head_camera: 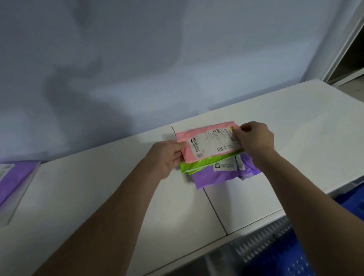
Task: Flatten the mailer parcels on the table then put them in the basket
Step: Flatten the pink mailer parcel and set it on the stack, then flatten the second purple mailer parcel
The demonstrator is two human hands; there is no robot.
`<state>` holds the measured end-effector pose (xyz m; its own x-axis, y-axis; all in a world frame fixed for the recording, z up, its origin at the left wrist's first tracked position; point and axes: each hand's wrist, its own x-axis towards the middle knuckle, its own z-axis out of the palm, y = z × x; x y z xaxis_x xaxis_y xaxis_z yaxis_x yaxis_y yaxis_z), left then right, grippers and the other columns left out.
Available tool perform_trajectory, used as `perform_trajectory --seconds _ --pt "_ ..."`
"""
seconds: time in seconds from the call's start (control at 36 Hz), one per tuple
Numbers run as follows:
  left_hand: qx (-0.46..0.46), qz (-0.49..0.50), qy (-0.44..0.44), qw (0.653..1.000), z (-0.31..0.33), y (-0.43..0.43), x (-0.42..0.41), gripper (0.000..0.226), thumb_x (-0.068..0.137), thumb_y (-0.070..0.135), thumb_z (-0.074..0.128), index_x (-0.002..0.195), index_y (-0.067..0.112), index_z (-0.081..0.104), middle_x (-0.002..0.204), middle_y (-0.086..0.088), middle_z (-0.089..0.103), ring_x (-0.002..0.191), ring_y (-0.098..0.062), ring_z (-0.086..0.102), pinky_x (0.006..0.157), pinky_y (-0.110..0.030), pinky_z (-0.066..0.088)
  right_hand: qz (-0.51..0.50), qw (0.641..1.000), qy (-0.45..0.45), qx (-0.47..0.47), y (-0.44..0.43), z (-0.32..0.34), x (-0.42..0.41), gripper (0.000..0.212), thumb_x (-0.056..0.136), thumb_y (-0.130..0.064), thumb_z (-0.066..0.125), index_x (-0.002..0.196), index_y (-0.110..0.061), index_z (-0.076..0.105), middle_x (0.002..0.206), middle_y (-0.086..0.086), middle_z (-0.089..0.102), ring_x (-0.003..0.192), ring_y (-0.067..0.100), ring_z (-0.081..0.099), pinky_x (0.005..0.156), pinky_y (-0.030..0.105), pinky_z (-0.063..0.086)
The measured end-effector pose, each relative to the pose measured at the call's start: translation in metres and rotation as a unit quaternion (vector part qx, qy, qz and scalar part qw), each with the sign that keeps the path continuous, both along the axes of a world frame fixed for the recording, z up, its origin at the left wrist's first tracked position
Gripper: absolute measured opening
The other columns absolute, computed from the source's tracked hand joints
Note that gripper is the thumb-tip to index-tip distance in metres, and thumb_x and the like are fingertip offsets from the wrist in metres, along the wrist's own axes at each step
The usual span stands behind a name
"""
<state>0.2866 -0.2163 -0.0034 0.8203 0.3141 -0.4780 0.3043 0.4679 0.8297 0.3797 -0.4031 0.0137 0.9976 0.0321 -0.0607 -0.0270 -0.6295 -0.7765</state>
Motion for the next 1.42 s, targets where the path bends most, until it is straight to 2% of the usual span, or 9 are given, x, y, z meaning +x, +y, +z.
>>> perform_trajectory --seconds 0.39,0.56,0.69,0.78,0.92,1.11,1.25,1.33,1.42 --pt "-0.002 -0.025 -0.010 1.000 0.001 -0.006 0.001 0.013 0.093 -0.002 0.051 0.088 0.005 0.061 0.066 -0.001 0.072 0.058 -0.008 0.069 0.057 -0.021 0.057 -0.018 0.998 0.047 0.032 -0.005 -0.018 0.002 0.025 0.090 -0.030 0.061 0.108 -0.015 0.068 0.104 0.005 0.070 0.089 0.017 0.056 0.075 0.023 0.039" --pt "-0.003 -0.029 -0.002 1.000 0.011 -0.004 -0.004 0.012 0.095 0.003 0.051 0.092 0.004 0.062 0.084 -0.007 0.071 0.066 -0.011 0.070 0.061 -0.026 0.058 -0.034 0.995 0.066 0.063 -0.002 -0.009 -0.001 0.026 0.089 -0.028 0.061 0.111 -0.015 0.066 0.108 0.007 0.069 0.102 0.024 0.062 0.088 0.032 0.050" --pt "-0.003 -0.031 0.000 1.000 0.021 0.006 -0.016 0.011 0.095 0.007 0.052 0.096 0.003 0.062 0.088 -0.007 0.071 0.082 -0.015 0.067 0.075 -0.026 0.055 -0.053 0.997 0.023 0.060 0.006 0.012 -0.005 0.048 0.090 -0.027 0.058 0.134 -0.013 0.049 0.127 0.008 0.060 0.117 0.027 0.055 0.100 0.038 0.045" --pt "0.008 -0.008 0.002 1.000 0.028 0.018 -0.029 0.010 0.096 0.006 0.051 0.096 0.001 0.060 0.093 -0.012 0.066 0.089 -0.019 0.063 0.089 -0.030 0.046 -0.012 0.999 -0.052 0.000 0.020 0.026 -0.017 0.045 0.091 -0.021 0.055 0.133 -0.010 0.049 0.129 0.014 0.056 0.120 0.031 0.051 0.100 0.035 0.039" --pt "0.013 0.019 -0.010 1.000 0.036 0.045 -0.055 0.009 0.095 0.002 0.053 0.096 -0.005 0.058 0.097 -0.018 0.065 0.091 -0.024 0.064 0.089 -0.033 0.047 0.110 0.983 -0.128 -0.066 0.055 0.043 -0.045 0.034 0.092 -0.020 0.055 0.124 -0.010 0.059 0.125 0.013 0.060 0.116 0.029 0.054 0.095 0.029 0.037" --pt "-0.003 0.063 -0.030 0.998 0.035 0.096 -0.111 0.014 0.096 -0.001 0.049 0.104 -0.008 0.057 0.099 -0.020 0.066 0.091 -0.026 0.067 0.085 -0.035 0.052 0.236 0.969 -0.060 -0.043 0.106 0.049 -0.098 0.022 0.089 -0.023 0.060 0.107 -0.015 0.069 0.107 0.003 0.071 0.104 0.020 0.062 0.080 0.020 0.039" --pt "0.016 0.111 0.000 0.994 0.037 0.132 -0.163 0.007 0.090 -0.001 0.058 0.093 -0.007 0.060 0.094 -0.021 0.067 0.089 -0.028 0.067 0.077 -0.034 0.054 0.290 0.957 -0.006 -0.001 0.145 0.040 -0.128 0.016 0.088 -0.026 0.061 0.099 -0.018 0.069 0.095 -0.001 0.069 0.072 0.010 0.055 0.054 0.017 0.036" --pt "0.036 0.159 0.032 0.986 0.035 0.163 -0.201 0.003 0.088 -0.003 0.060 0.087 -0.005 0.060 0.089 -0.020 0.066 0.084 -0.027 0.066 0.072 -0.033 0.059 0.321 0.947 0.017 0.020 0.172 0.036 -0.149 0.010 0.088 -0.026 0.063 0.093 -0.020 0.068 0.087 -0.003 0.065 0.071 0.010 0.054 0.056 0.016 0.036" --pt "0.029 0.209 0.051 0.976 0.029 0.188 -0.230 0.006 0.089 -0.002 0.059 0.083 -0.002 0.058 0.085 -0.017 0.064 0.080 -0.024 0.064 0.067 -0.028 0.057 0.345 0.938 0.031 0.025 0.190 0.032 -0.162 0.008 0.086 -0.027 0.065 0.089 -0.021 0.070 0.090 -0.001 0.068 0.085 0.017 0.061 0.072 0.024 0.047"
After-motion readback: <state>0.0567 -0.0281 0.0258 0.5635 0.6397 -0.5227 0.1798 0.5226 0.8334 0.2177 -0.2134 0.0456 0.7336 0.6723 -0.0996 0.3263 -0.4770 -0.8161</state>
